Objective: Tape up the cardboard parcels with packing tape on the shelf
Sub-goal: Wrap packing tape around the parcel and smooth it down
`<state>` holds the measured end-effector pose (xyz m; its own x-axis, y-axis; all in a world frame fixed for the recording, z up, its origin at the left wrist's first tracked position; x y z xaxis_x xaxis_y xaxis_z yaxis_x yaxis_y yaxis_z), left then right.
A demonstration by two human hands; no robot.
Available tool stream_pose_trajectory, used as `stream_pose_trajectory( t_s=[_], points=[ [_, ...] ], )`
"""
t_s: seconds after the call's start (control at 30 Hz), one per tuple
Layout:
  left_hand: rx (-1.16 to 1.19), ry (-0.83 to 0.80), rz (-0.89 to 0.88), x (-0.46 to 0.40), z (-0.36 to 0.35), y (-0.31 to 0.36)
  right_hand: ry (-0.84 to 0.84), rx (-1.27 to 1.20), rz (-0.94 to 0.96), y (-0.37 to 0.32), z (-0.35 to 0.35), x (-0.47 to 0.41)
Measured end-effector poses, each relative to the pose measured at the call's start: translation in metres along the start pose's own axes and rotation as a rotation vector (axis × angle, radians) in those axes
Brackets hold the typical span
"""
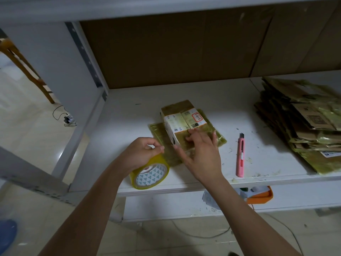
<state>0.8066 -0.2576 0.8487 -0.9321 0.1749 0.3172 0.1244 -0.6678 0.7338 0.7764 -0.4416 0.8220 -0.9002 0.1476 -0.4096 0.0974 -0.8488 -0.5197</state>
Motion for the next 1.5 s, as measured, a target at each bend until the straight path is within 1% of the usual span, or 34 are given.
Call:
stream_pose_trajectory(
  t_s=[0.2, 0.23, 0.3, 0.33, 0.37, 0.43, 0.47, 0.5, 0.53, 0.6, 0.63, 0.67, 0.7, 0.73, 0.8, 0.9, 0.97, 1.03, 1.1, 1.17, 1.23, 1.33, 1.37, 1.43, 1.5],
  points=[
    [0.035, 0.023, 0.018, -0.003, -0.002, -0.001, -0.046, -0.053, 0.026, 0.003, -0.001, -0.002],
    [0.033, 0.029, 0.018, -0.004, -0.002, -0.001, -0.066, -0.121, 0.023, 0.005, 0.002, -0.003],
    [0.041, 0.031, 0.014, -0.005, -0.002, -0.002, -0.076, -0.34, 0.006, 0.009, 0.016, -0.003],
    [0.046, 0.028, 0.011, -0.005, -0.002, -0.002, -0.02, -0.407, 0.007, 0.013, 0.029, -0.001],
    [0.049, 0.026, 0.008, -0.006, -0.003, -0.002, 0.079, -0.417, 0.006, 0.019, 0.044, 0.001],
    [0.05, 0.027, -0.001, -0.008, -0.005, -0.002, 0.293, -0.303, -0.018, 0.041, 0.069, 0.011],
    [0.048, 0.03, -0.002, -0.009, -0.005, -0.002, 0.34, -0.214, -0.06, 0.056, 0.076, 0.014],
    [0.045, 0.03, 0.0, -0.01, -0.006, -0.002, 0.326, -0.127, -0.121, 0.072, 0.079, 0.016],
    [0.045, 0.028, 0.0, -0.012, -0.006, -0.002, 0.256, -0.034, -0.187, 0.089, 0.078, 0.017],
    [0.044, 0.02, 0.003, -0.013, -0.007, -0.002, 0.057, 0.17, -0.254, 0.116, 0.071, 0.02],
    [0.047, 0.02, 0.004, -0.014, -0.007, -0.001, -0.029, 0.288, -0.218, 0.125, 0.069, 0.021],
    [0.05, 0.022, 0.0, -0.014, -0.006, -0.001, -0.095, 0.406, -0.137, 0.129, 0.067, 0.022],
    [0.049, 0.025, -0.001, -0.014, -0.006, 0.0, -0.147, 0.508, -0.046, 0.131, 0.065, 0.023],
    [0.046, 0.028, -0.003, -0.014, -0.006, 0.001, -0.164, 0.58, 0.035, 0.131, 0.064, 0.023],
    [0.05, 0.024, -0.009, -0.013, -0.006, 0.002, -0.122, 0.639, 0.135, 0.129, 0.066, 0.021],
    [0.051, 0.019, -0.013, -0.012, -0.007, 0.002, -0.076, 0.647, 0.157, 0.125, 0.07, 0.019],
    [0.048, 0.019, -0.02, -0.01, -0.007, 0.001, -0.015, 0.586, 0.145, 0.119, 0.077, 0.018],
    [0.039, 0.023, -0.039, -0.009, -0.008, 0.0, 0.106, 0.44, 0.092, 0.107, 0.088, 0.015],
    [0.032, 0.03, -0.049, -0.007, -0.008, -0.001, 0.25, 0.221, 0.047, 0.089, 0.099, 0.012],
    [0.035, 0.035, -0.048, -0.005, -0.007, -0.001, 0.33, -0.091, 0.029, 0.061, 0.105, 0.012],
    [0.052, 0.036, -0.043, -0.004, -0.007, -0.003, 0.303, -0.381, 0.078, 0.03, 0.101, 0.012],
    [0.053, 0.041, -0.032, -0.003, -0.005, -0.005, 0.132, -0.667, 0.136, -0.007, 0.076, 0.011],
    [0.063, 0.043, -0.03, -0.003, -0.005, -0.005, 0.093, -0.724, 0.149, -0.015, 0.066, 0.01],
    [0.093, 0.045, -0.035, -0.001, -0.006, -0.006, 0.054, -0.761, 0.166, -0.025, 0.047, 0.009],
    [0.11, 0.049, -0.045, 0.001, -0.007, -0.007, 0.022, -0.774, 0.12, -0.025, 0.029, 0.011]
  ],
)
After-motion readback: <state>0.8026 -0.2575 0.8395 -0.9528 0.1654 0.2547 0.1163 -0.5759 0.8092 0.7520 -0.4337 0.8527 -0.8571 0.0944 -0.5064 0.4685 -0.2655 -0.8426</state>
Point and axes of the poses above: each hand's wrist, its own x-axis away from the middle knuckle, its own z-axis out of the back of the hand, y = z × x, the point moved 5 cm from there along -x, towards the middle knuckle, and after that the axes turned 2 degrees about y, right-handed, at the moved point
